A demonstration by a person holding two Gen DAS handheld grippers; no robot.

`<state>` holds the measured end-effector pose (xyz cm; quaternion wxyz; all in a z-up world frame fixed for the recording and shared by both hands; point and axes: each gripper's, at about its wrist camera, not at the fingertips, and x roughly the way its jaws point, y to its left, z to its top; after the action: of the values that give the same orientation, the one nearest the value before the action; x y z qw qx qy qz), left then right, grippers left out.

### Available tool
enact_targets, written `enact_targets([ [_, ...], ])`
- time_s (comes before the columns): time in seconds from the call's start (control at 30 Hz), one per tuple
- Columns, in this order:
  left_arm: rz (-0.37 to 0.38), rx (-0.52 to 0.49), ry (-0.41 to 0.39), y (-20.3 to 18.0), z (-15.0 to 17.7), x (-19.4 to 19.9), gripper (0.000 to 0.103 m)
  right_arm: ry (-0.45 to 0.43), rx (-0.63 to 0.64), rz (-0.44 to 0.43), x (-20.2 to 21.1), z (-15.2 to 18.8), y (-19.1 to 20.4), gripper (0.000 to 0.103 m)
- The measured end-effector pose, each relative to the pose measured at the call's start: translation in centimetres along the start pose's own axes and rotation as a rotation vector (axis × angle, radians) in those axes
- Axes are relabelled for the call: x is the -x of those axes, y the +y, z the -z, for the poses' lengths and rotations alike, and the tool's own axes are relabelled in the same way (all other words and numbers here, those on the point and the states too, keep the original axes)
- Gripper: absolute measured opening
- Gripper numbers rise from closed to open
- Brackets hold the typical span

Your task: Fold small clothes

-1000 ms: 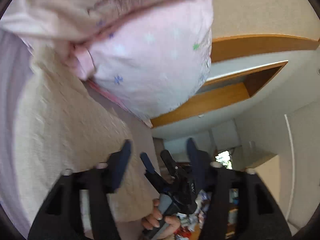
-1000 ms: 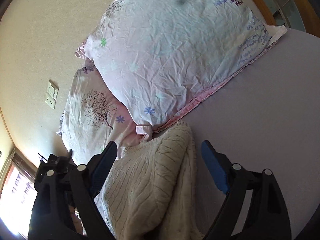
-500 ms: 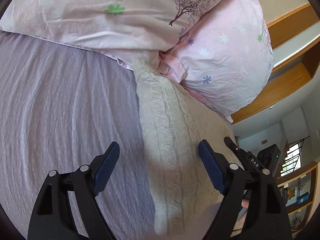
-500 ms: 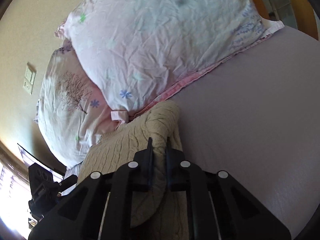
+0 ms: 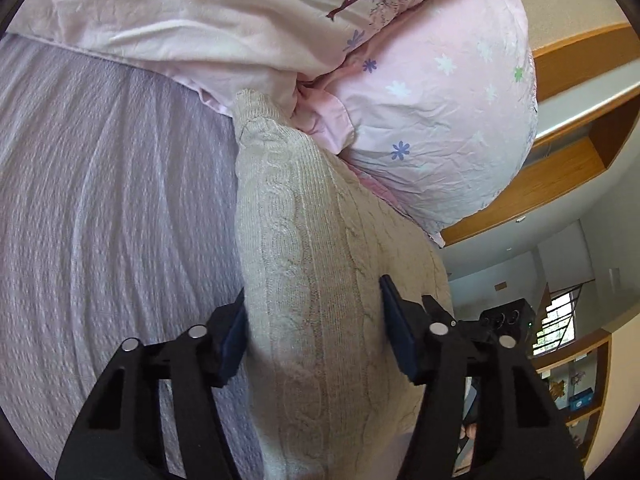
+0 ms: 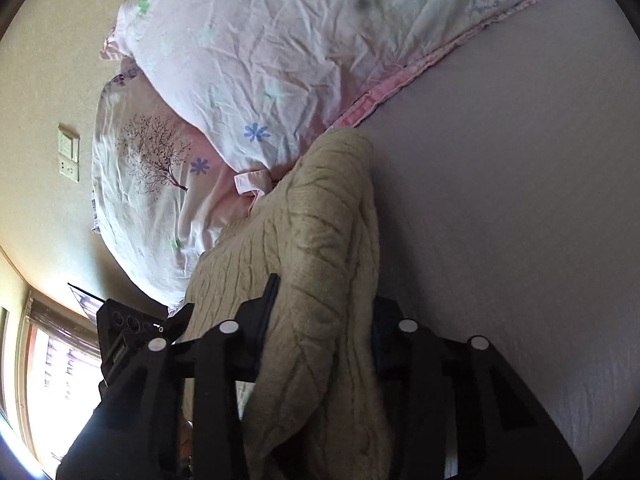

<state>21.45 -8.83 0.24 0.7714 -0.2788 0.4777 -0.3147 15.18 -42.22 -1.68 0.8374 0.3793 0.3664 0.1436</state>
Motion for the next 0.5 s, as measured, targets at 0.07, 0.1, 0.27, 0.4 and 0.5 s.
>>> enact_targets([
  [0.07, 0.011, -0.019, -0.005, -0.1, -0.1, 1.6, 0.049, 0.006, 0.019, -0.041, -0.3, 0.3, 1.4, 0.031],
  [0.1, 0.014, -0.031, -0.012, 0.0, -0.3, 2.7, 0.049, 0.021, 0.030, -0.076, -0.7, 0.4, 2.3, 0.030],
  [0.27, -0.112, -0.092, -0.130, 1.8, -0.9, 9.2, 0.053, 0.131, 0.172, -0.073, -5.7, 2.0, 7.4, 0.031],
  [0.4, -0.252, -0.083, -0.186, 3.6, -0.9, 11.5, 0.056, 0.051, 0.244, 0.013, -4.1, 3.3, 9.4, 0.042],
  [0.5, -0.241, -0.134, -0.246, 2.8, 0.2, 14.3, 0.070, 0.020, 0.248, -0.064, -0.5, 4.7, 9.9, 0.042],
])
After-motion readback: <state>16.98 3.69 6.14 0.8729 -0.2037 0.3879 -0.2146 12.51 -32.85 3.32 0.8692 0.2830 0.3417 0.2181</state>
